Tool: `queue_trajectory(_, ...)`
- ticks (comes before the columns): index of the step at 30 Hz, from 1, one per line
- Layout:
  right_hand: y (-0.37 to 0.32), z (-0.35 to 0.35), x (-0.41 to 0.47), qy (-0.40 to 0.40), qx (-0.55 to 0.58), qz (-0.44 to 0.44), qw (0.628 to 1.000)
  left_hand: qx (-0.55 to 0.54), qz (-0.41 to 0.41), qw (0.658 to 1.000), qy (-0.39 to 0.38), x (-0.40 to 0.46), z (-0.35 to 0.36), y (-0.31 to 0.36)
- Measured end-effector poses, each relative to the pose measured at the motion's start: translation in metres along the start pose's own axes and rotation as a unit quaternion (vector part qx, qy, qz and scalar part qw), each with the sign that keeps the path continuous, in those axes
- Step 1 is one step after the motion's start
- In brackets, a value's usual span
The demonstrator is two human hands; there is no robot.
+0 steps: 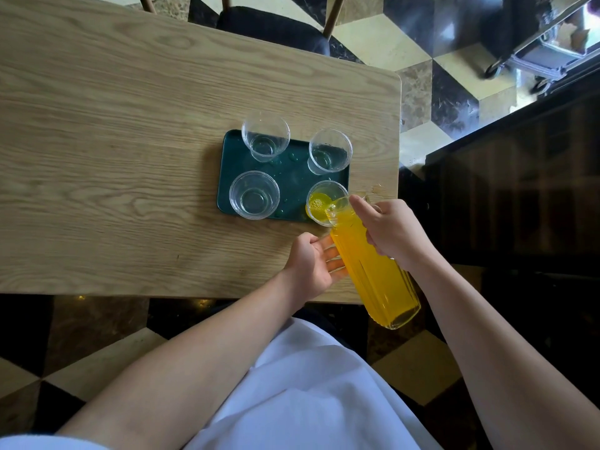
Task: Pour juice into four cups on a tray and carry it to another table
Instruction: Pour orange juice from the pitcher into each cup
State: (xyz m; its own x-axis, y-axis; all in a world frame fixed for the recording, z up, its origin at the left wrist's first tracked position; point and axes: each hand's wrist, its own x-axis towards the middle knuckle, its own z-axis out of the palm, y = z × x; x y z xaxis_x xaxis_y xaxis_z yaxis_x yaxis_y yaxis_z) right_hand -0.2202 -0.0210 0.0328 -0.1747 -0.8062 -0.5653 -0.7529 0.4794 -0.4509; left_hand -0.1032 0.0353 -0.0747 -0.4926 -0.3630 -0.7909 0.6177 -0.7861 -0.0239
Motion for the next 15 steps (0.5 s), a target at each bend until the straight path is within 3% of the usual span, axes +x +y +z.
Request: queue_trajectory(15, -0.0048, -0.0011, -0.0028, -0.003, 0.014, 0.016, 1.0, -0.005, -0.008, 1.0, -0.018, 0.0027, -0.0062, -0.0009)
